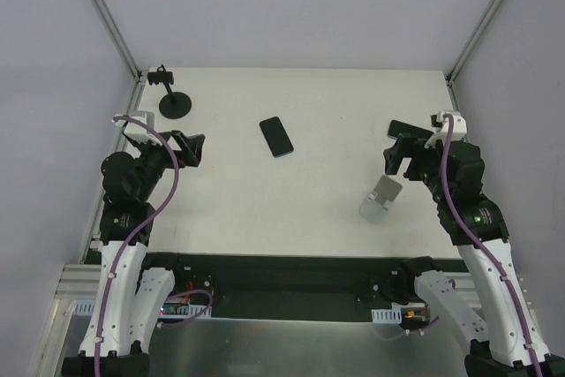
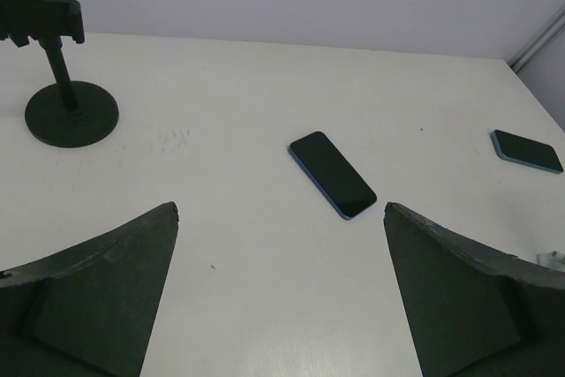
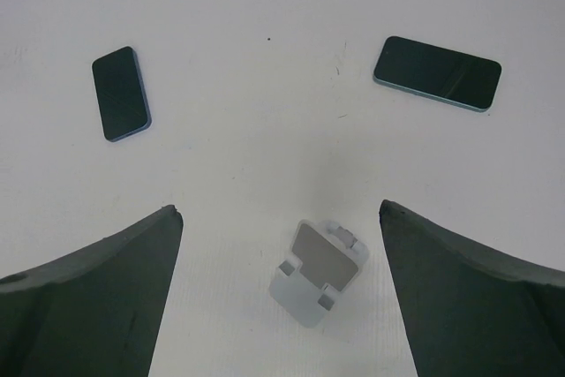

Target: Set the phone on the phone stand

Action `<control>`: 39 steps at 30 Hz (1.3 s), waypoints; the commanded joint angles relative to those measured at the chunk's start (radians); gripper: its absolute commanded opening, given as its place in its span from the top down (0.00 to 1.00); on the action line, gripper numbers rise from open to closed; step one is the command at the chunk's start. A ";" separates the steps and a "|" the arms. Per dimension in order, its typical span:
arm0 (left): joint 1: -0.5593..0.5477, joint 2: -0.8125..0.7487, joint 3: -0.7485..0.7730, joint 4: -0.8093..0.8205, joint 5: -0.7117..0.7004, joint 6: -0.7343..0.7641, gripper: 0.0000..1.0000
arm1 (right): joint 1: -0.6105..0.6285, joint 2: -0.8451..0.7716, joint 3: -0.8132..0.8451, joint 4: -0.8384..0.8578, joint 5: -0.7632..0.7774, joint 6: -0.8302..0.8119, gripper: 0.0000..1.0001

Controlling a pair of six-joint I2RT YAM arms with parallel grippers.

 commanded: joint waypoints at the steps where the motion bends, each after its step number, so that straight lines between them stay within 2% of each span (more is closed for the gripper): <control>1: 0.005 0.018 0.009 0.042 -0.025 -0.004 0.01 | -0.004 -0.039 -0.029 0.132 -0.014 0.026 0.04; 11: 0.040 0.098 0.017 0.003 -0.124 -0.052 0.01 | -0.004 0.000 -0.046 0.149 -0.072 0.020 0.04; 15: 0.109 0.188 0.032 0.003 -0.108 -0.176 0.01 | -0.004 0.032 -0.057 0.165 -0.072 0.028 0.04; 17: 0.164 0.239 0.052 0.003 -0.059 -0.230 0.01 | -0.004 0.049 -0.043 0.158 -0.119 0.029 0.04; 20: 0.235 0.345 0.095 0.013 0.046 -0.394 0.01 | -0.004 0.055 -0.024 0.128 -0.141 0.031 0.04; 21: 0.279 0.397 0.109 0.036 0.076 -0.485 0.01 | -0.006 0.052 -0.026 0.125 -0.144 0.032 0.04; 24: 0.324 0.498 0.097 0.276 0.140 -0.614 0.01 | -0.003 0.027 -0.059 0.157 -0.181 0.038 0.04; 26: 0.337 0.563 0.116 0.373 0.123 -0.610 0.01 | -0.004 0.017 -0.081 0.204 -0.195 0.032 0.04; 28: 0.337 0.662 0.208 0.354 0.064 -0.488 0.01 | -0.004 0.030 -0.073 0.201 -0.204 0.025 0.04; 31: 0.352 0.817 0.314 0.358 0.001 -0.408 0.01 | -0.004 0.049 -0.043 0.174 -0.230 0.008 0.04; 33: 0.378 0.935 0.397 0.381 0.060 -0.460 0.05 | -0.004 0.049 -0.032 0.163 -0.247 0.002 0.04; 34: 0.384 0.963 0.406 0.424 0.139 -0.484 0.08 | -0.004 0.044 -0.032 0.161 -0.260 0.003 0.04; 36: 0.386 1.027 0.419 0.531 0.166 -0.571 0.06 | -0.004 0.032 -0.044 0.168 -0.271 0.006 0.04; 39: 0.386 1.138 0.501 0.549 0.188 -0.673 0.03 | -0.004 0.017 -0.086 0.200 -0.273 0.011 0.04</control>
